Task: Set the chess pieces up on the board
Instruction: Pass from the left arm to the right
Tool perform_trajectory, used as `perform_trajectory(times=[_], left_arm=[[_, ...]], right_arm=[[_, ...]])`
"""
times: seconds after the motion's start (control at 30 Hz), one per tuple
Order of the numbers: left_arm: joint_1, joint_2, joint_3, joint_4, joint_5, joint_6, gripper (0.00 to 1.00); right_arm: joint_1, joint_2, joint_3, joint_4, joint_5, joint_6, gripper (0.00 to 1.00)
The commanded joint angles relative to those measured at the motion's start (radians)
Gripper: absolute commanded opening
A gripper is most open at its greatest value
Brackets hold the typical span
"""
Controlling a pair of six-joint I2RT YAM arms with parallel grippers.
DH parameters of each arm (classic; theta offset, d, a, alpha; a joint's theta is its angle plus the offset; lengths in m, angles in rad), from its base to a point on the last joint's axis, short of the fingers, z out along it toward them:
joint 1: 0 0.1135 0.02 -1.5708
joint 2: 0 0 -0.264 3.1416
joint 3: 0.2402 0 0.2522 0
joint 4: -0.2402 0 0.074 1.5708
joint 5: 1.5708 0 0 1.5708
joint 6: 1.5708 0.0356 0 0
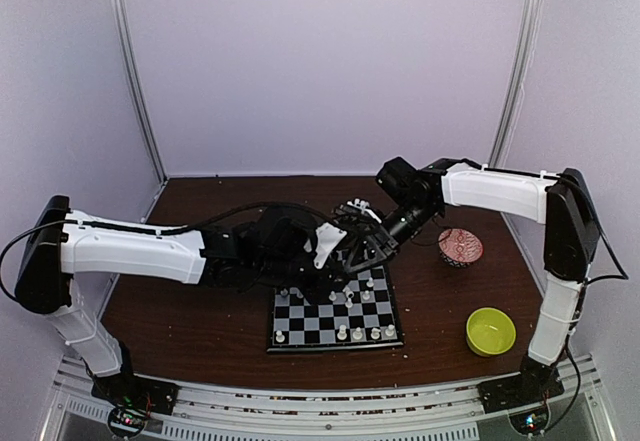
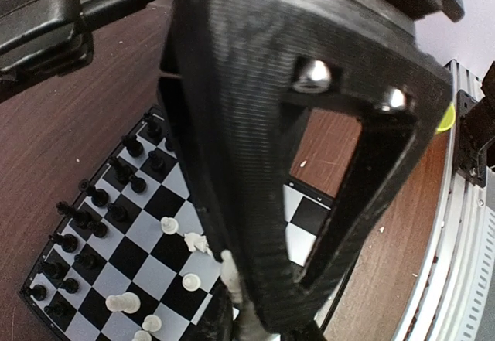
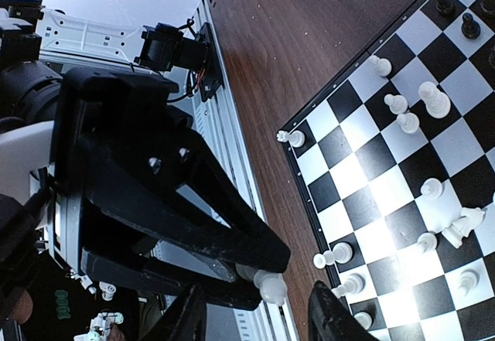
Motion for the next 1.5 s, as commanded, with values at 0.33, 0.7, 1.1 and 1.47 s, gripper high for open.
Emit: perform_trajectory(times=[0.33, 0.7, 1.1, 1.47], left_arm=[[-0.013, -0.037, -0.011, 0.068, -0.012, 0.015, 0.13], [-0.013, -0.03, -0.007, 0.057, -0.074, -0.001, 0.14], [-0.013, -0.04, -0.032, 0.045, -0.087, -0.01, 0.3], [-0.01, -0.249, -0.115, -0.071, -0.185, 0.077, 0.48]], right_arm=[[0.009, 0.013, -0.016, 0.095, -0.049, 0.084, 0.29], [0.009, -0.013, -0.04, 0.105, -0.027, 0.073, 0.17], [0.009, -0.052, -0.027, 0.098, 0.036, 0.027, 0.06], [0.012, -0.108, -0.042, 0.087, 0.136, -0.056, 0.04]])
